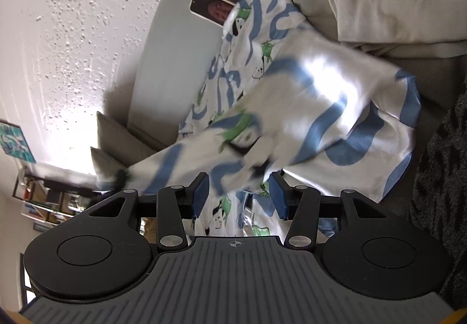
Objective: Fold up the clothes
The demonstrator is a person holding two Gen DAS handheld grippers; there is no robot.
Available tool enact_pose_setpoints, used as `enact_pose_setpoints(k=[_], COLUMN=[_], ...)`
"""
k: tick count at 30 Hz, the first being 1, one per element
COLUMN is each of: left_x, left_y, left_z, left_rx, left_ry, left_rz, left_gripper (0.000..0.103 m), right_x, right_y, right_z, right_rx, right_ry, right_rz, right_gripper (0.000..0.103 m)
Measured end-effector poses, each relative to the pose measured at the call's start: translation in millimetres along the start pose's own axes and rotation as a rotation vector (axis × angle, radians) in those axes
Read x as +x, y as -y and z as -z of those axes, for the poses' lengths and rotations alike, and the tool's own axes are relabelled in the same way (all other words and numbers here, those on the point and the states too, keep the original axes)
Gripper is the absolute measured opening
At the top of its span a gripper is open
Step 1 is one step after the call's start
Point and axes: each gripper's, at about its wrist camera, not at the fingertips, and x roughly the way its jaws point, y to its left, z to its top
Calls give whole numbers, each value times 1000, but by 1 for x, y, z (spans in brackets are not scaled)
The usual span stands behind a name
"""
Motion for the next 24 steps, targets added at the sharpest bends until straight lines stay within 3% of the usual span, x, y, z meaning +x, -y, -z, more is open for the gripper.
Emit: enact_pose_setpoints(k=[3,6,9,10,11,13,15,17,24], left_x=[16,13,6,5,5,3,-3,-14,-42], left_y=[-50,-80,-87,-87,-88,-83,-77,-71,-56], left_z=[22,32,29,29,27,27,28,28,31], left_rx=[-270,-435,-471,-480,-488,-465,-426,-393,-374], left_ry=[-124,-126,-114,-122,-137,-183,-217,-201,-147], left_rz=[-108,-143,-173,-190,-214,-281,-334,-335,-313], left_gripper=[0,0,0,10,31,54,53,58,58], right_x=[2,-1,-10,-13,-15,-17,-18,-18,-23], right_y=[-1,-1,5,7,9,11,10,10,16], right_z=[2,2,-3,-6,-8,-10,-10,-10,-11], right_rx=[0,8,45,58,68,77,75,82,169], right_ry=[-12,-7,42,56,65,74,75,84,177], right_rz=[11,26,63,70,72,74,76,83,170], right_gripper=[52,53,57,57,57,57,58,58,51])
